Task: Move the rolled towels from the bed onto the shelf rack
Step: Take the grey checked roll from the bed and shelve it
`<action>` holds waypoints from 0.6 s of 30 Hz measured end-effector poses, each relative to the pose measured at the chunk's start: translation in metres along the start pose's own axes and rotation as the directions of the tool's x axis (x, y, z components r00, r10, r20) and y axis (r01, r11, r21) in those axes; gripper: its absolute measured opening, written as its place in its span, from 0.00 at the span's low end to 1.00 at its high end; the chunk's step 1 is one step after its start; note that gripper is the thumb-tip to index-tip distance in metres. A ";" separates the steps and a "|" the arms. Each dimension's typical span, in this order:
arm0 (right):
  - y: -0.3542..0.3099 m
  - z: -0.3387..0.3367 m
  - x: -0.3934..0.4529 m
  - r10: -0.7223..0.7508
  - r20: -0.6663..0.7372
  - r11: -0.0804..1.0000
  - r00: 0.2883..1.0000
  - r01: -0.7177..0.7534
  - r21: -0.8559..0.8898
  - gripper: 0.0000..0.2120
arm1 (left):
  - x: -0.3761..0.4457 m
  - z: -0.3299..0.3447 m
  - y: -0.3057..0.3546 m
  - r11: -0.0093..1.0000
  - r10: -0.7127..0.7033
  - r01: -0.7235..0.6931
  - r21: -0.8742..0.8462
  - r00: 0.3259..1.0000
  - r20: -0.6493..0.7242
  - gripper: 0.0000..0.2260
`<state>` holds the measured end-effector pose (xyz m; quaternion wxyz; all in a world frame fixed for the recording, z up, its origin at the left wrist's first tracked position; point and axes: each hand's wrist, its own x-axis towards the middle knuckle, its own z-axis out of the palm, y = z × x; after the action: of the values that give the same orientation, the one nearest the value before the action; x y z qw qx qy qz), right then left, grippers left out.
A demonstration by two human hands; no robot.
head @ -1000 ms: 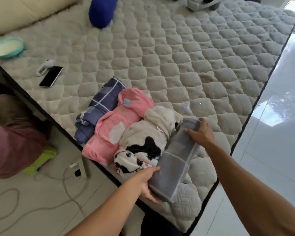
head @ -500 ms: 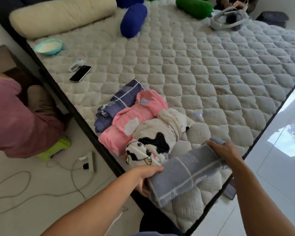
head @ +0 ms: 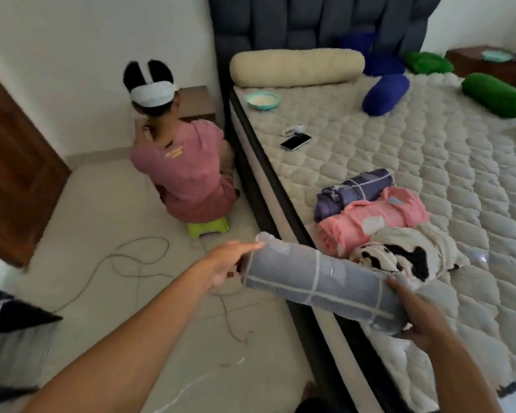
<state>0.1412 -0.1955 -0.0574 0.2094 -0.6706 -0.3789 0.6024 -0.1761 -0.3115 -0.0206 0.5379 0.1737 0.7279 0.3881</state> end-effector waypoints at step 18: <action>0.022 0.448 -0.251 -0.118 0.870 0.859 0.479 0.490 -0.153 0.06 | -0.286 -0.366 -0.208 0.795 -0.056 -0.558 -0.238 0.323 -0.945 0.10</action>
<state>-0.2836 -0.4786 0.0061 -0.0264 -0.2462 -0.6561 0.7129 -0.3743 -0.7740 0.0523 -0.0103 -0.1125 0.7224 0.6822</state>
